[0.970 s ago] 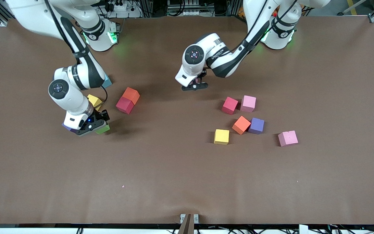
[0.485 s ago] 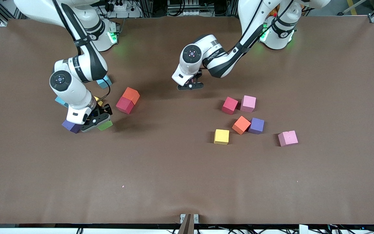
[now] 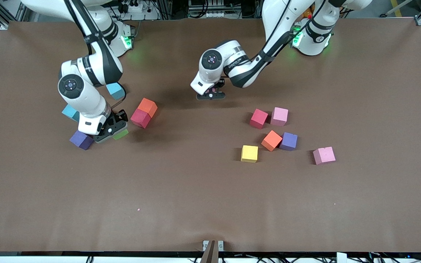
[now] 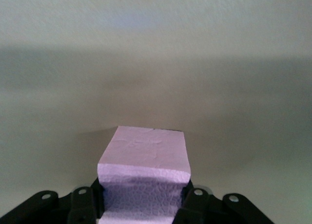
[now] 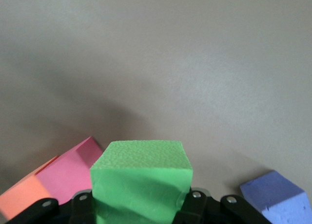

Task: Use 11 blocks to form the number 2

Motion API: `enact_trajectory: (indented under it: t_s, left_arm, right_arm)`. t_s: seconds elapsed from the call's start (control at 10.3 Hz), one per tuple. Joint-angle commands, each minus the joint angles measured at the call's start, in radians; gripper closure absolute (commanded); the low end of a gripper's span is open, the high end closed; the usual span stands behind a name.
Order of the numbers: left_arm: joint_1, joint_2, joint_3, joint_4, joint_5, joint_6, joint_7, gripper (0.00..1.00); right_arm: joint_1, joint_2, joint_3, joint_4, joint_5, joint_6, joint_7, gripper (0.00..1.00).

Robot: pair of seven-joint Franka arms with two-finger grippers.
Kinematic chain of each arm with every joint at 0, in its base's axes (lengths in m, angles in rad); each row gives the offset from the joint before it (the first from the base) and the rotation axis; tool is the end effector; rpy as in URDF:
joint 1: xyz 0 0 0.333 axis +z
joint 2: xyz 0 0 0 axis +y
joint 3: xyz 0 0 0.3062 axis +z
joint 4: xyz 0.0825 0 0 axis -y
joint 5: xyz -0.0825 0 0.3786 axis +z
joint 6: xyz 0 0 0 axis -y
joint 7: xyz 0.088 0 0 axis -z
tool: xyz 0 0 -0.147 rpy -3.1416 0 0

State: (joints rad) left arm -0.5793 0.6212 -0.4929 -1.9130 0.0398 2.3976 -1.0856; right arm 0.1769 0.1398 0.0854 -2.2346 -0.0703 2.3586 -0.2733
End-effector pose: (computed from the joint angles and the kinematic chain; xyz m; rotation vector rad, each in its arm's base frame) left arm 0.2916 -0.5360 0.1547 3.0503 0.0813 -0.3915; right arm 0.5148 0.1356 0.2614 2.9724 0.8952 -0.0236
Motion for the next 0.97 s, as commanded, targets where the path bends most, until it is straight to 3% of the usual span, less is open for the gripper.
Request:
enact_trajectory:
  t_s: [0.0,0.1,0.29,0.39,0.58,0.87]
  left_arm:
    - [-0.022,0.006,0.01,-0.006,0.037,0.003,-0.028,1.0]
    - [-0.028,0.005,0.01,-0.006,0.054,-0.008,-0.028,1.0]
    - [-0.021,0.006,0.01,-0.004,0.078,-0.02,-0.025,0.95]
    - [-0.02,0.011,0.014,-0.004,0.087,-0.02,-0.024,0.03]
    - [0.015,-0.027,0.019,0.008,0.091,-0.079,-0.034,0.0]
    - [0.041,-0.181,0.014,0.032,0.046,-0.288,-0.028,0.0]
  right_arm:
    - [0.021,-0.045,0.005,-0.013,-0.009,-0.03,-0.007,0.54]
    - [0.024,-0.045,0.005,-0.017,-0.008,-0.03,-0.001,0.61]
    - [0.048,-0.029,0.013,-0.025,-0.009,-0.025,-0.009,0.59]
    - [0.067,-0.016,0.016,-0.022,-0.012,-0.028,-0.009,0.59]
    - [0.068,-0.017,0.034,-0.023,-0.013,-0.032,-0.013,0.59]
    - [0.075,-0.022,0.095,-0.02,-0.013,-0.03,-0.082,0.55]
